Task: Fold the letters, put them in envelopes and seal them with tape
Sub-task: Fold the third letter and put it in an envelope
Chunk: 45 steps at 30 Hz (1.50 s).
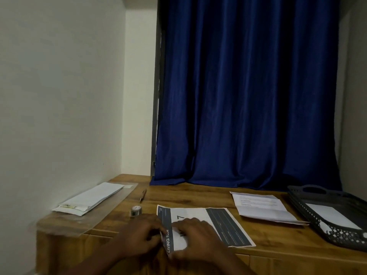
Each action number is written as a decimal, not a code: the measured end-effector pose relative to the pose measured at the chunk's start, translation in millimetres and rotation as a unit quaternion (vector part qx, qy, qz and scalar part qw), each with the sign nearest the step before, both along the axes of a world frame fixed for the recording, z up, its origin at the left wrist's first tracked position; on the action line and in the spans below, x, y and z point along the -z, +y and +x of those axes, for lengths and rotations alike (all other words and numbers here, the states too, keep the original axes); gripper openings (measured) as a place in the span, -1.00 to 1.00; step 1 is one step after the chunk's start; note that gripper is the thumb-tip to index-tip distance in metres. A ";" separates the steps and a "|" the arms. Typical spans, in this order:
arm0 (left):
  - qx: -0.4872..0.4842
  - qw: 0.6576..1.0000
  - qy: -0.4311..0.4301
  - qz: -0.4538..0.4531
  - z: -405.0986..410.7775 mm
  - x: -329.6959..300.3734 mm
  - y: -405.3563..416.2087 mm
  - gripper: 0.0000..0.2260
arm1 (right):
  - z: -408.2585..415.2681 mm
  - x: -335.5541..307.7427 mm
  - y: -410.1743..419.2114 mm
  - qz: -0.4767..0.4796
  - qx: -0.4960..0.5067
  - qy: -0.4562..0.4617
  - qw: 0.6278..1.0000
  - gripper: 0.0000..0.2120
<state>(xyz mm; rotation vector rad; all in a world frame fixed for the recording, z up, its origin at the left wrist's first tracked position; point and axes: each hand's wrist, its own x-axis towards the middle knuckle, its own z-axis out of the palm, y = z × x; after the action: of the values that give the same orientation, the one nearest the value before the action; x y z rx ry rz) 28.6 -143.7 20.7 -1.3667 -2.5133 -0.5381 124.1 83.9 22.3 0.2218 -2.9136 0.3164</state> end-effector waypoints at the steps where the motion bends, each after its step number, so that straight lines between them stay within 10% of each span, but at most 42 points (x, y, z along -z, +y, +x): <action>1: -0.004 1.000 0.015 0.003 1.9 1.0 2.6 -0.77 | 0.0 4.4 -2.5 0.007 -0.003 0.007 1.000 -0.16; 6: -0.029 0.998 0.011 0.058 3.1 3.1 6.3 -0.78 | 5.3 13.9 6.9 -0.055 0.016 0.001 0.998 -0.11; 10: -0.013 0.989 -0.056 0.139 3.6 2.0 12.5 -0.82 | 14.7 15.6 17.4 -0.178 0.029 0.034 0.983 -0.69; 17: -0.064 0.925 -0.228 0.298 -16.5 3.7 21.9 0.15 | 19.9 11.7 49.4 -0.498 0.113 0.054 0.858 -0.76; 24: -0.038 0.872 -0.339 0.352 -42.2 5.4 45.6 -0.04 | 11.3 -0.7 69.3 -0.609 0.115 0.052 0.783 -0.63; 35: -0.113 0.895 -0.273 0.336 -53.0 9.8 102.1 -0.30 | -18.6 8.4 101.8 -0.503 0.210 0.181 0.819 -0.79; 40: -0.081 0.957 -0.143 0.237 -52.6 20.9 105.8 -0.32 | -22.3 16.2 109.4 -0.367 0.267 0.241 0.858 -0.29; 45: -0.019 0.998 0.003 0.067 -46.9 25.3 105.9 -0.42 | -24.9 23.9 109.6 -0.191 0.221 0.199 0.935 -0.44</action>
<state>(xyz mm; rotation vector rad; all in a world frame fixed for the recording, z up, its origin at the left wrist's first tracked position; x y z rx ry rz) -18.3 -37.8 -4.6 -1.2664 -2.4444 -0.6799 99.2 193.5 -1.6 -0.3813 -2.3516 0.6587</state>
